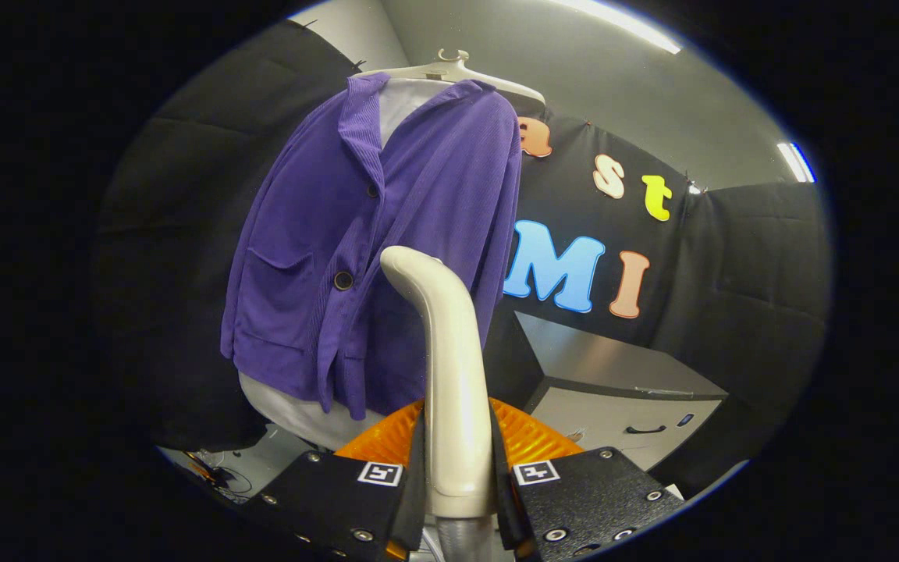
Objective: Iron the clothes twice with a garment steamer, once on the left side and once on the right side.
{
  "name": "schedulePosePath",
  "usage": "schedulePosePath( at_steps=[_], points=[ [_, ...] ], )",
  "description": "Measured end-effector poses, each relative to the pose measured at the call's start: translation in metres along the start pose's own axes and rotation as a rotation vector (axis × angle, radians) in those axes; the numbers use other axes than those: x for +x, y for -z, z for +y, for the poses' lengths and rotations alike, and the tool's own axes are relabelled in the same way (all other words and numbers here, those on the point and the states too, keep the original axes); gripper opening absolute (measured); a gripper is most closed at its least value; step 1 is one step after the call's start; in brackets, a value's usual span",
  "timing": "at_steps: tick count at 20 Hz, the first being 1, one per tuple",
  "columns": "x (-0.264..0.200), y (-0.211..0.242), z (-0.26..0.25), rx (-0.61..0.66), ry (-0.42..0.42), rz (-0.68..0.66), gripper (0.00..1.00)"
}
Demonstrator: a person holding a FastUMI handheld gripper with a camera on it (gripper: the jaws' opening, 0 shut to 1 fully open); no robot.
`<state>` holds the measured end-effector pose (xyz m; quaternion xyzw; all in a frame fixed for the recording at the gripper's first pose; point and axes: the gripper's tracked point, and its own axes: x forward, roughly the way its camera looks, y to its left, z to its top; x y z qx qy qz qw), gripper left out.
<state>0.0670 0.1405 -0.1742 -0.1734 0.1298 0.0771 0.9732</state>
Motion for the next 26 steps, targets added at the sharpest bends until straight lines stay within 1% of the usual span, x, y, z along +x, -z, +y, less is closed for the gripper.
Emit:
schedulePosePath(
  at_steps=[3,6,9,12,16,20,23,26],
  points=[
    [-0.003,0.014,0.005,-0.010,-0.001,0.021,0.37],
    [-0.004,0.035,0.015,-0.024,-0.029,0.067,0.37],
    [-0.003,0.053,0.019,-0.049,-0.034,0.088,0.37],
    [-0.006,0.074,0.027,-0.033,-0.054,0.125,0.37],
    [-0.013,0.101,0.040,-0.045,-0.084,0.184,0.37],
    [-0.020,0.130,0.059,-0.017,-0.144,0.267,0.37],
    [-0.031,0.141,0.074,-0.039,-0.176,0.301,0.37],
    [-0.044,0.148,0.104,-0.089,-0.248,0.317,0.37]
  ],
)
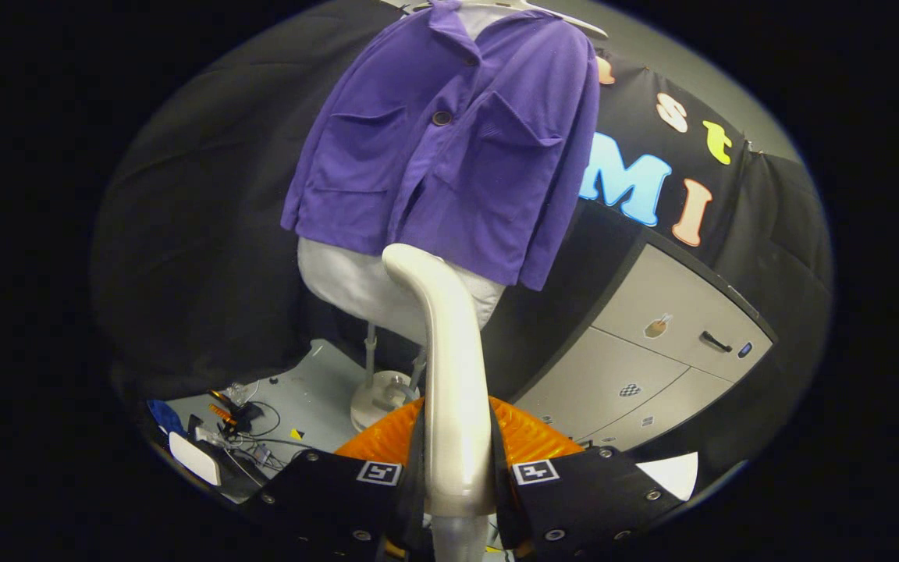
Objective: Iron the clothes twice with a garment steamer, once on the left side and once on the right side.
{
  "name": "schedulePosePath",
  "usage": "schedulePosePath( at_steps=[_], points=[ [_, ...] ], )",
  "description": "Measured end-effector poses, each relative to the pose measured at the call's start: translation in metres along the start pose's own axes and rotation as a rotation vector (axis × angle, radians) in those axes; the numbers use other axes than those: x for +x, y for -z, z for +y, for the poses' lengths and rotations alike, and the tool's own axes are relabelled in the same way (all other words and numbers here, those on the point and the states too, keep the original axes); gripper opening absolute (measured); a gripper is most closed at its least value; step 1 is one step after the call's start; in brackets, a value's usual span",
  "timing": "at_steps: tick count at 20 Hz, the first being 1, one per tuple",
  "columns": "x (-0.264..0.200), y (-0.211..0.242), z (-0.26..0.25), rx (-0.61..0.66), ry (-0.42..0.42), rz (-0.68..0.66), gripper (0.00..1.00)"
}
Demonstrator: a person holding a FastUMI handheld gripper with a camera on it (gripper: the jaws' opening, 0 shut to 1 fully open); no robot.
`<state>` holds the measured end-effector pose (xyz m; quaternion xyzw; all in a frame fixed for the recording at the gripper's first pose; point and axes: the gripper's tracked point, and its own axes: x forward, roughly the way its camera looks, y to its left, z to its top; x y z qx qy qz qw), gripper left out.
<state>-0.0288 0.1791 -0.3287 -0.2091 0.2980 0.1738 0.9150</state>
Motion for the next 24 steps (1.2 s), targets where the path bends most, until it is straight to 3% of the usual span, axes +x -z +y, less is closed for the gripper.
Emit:
schedulePosePath(
  at_steps=[6,12,19,24],
  points=[
    [-0.007,-0.018,0.054,-0.092,-0.148,-0.018,0.37],
    [-0.032,-0.112,0.105,-0.100,-0.256,-0.179,0.37],
    [-0.046,-0.221,0.093,-0.024,-0.252,-0.325,0.37],
    [-0.093,-0.305,0.072,-0.009,-0.234,-0.502,0.37]
  ],
)
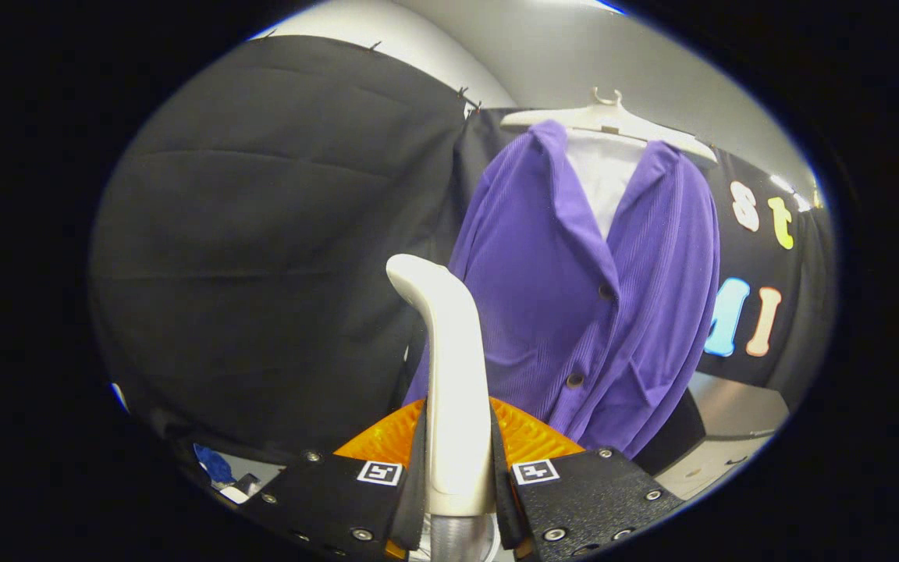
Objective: Iron the clothes twice with a garment steamer, once on the left side and once on the right side.
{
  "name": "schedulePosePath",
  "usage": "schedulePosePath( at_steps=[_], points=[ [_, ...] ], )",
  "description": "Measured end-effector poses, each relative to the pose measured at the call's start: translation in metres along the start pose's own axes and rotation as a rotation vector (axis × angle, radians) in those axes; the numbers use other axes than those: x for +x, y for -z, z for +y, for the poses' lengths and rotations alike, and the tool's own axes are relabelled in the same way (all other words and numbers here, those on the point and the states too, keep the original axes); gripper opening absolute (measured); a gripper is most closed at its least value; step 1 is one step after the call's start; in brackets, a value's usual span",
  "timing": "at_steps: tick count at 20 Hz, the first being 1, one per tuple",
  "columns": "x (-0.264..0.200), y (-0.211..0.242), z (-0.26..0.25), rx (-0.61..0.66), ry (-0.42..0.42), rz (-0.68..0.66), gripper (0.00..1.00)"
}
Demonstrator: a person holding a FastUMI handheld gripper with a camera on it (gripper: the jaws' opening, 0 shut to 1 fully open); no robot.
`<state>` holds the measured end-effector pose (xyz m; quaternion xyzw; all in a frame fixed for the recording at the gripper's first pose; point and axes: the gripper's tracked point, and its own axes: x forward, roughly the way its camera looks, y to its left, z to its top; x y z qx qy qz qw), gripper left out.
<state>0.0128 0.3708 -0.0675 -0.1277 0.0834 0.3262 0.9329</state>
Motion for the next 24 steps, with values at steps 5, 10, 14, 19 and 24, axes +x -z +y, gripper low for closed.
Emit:
schedulePosePath(
  at_steps=[5,10,14,19,24],
  points=[
    [-0.020,-0.095,-0.020,0.011,0.057,-0.206,0.37],
    [-0.029,-0.154,-0.048,-0.010,0.148,-0.338,0.37],
    [-0.018,-0.154,-0.071,-0.028,0.230,-0.350,0.37],
    [0.006,-0.131,-0.086,-0.039,0.287,-0.288,0.37],
    [0.025,-0.090,-0.077,-0.082,0.287,-0.196,0.37]
  ],
)
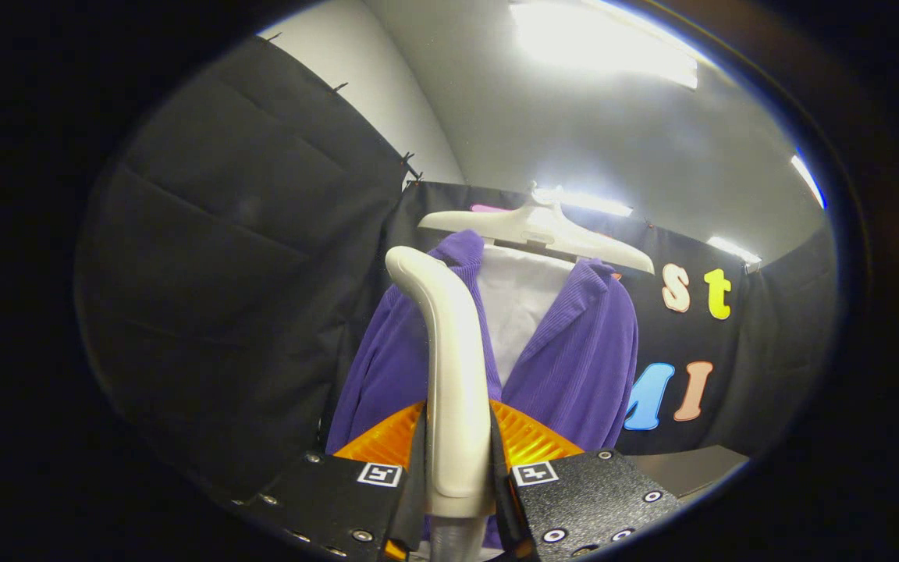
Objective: Iron the clothes twice with a garment steamer, once on the left side and once on the right side.
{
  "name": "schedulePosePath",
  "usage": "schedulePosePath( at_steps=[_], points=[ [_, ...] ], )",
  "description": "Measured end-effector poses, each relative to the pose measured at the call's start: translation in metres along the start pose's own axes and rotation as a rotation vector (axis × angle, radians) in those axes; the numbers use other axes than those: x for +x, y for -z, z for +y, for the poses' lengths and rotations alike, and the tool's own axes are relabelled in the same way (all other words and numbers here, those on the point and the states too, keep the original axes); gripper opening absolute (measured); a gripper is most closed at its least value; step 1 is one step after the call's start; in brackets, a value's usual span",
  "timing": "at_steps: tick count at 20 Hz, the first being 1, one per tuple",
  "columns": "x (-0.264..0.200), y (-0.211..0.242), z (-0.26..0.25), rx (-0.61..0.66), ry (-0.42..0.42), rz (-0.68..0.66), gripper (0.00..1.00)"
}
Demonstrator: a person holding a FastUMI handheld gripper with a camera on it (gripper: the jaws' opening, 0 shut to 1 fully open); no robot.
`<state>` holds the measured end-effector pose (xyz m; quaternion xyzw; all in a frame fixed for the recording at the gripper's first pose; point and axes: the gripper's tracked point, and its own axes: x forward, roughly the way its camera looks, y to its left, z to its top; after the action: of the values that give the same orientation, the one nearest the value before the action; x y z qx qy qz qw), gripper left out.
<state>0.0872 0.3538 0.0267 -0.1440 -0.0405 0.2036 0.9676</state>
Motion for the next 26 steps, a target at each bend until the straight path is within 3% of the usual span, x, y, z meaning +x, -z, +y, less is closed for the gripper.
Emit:
schedulePosePath(
  at_steps=[16,26],
  points=[
    [-0.035,0.132,0.034,-0.091,-0.072,0.248,0.37],
    [-0.062,0.185,0.047,-0.171,-0.121,0.341,0.38]
  ],
)
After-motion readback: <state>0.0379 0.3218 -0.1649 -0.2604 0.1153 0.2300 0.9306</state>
